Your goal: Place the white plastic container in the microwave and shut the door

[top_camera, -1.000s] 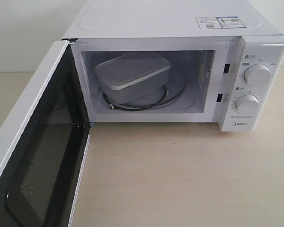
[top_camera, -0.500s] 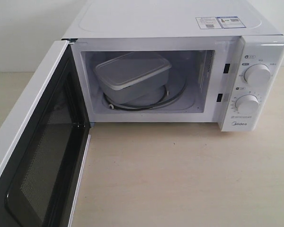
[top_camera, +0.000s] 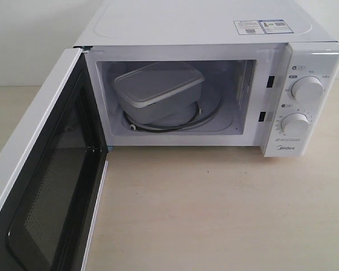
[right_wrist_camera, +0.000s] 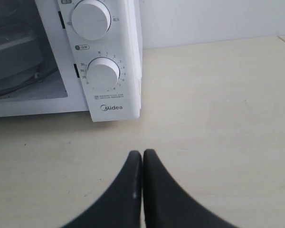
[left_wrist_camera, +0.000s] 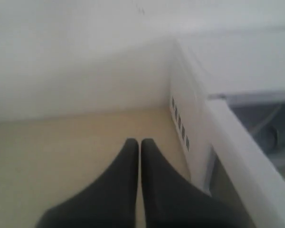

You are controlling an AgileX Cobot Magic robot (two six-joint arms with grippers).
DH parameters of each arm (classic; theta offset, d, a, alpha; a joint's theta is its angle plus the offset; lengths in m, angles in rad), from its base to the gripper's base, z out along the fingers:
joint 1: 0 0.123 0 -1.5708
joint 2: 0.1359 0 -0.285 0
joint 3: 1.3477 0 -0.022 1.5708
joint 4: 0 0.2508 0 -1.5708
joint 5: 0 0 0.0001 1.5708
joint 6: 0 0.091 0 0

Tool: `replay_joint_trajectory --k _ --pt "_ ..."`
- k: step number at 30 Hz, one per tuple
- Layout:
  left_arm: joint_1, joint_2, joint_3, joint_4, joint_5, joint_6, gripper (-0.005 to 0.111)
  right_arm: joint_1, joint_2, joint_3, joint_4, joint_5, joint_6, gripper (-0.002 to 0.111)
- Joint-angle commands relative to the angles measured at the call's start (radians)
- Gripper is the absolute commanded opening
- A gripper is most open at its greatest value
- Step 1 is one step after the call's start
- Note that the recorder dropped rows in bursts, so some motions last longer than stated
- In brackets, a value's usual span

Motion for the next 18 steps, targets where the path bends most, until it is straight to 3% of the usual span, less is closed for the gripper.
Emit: replay_joint_trajectory --k 1,5,12,18 --pt "0.002 0.075 -0.013 -0.069 0.328 0.071 0.004 -0.002 -0.004 -0.001 -0.005 -0.002 -0.001 0.0" --pt "0.002 0.195 -0.013 -0.189 0.467 0.148 0.004 -0.002 -0.004 -0.001 -0.005 -0.002 -0.001 0.0" --pt "0.002 0.375 -0.013 -0.487 0.49 0.415 0.004 -0.002 -0.004 -0.001 -0.005 -0.002 -0.001 0.0" --pt "-0.002 0.469 -0.013 -0.587 0.482 0.512 0.004 -0.002 -0.004 -0.001 -0.005 -0.002 -0.001 0.0"
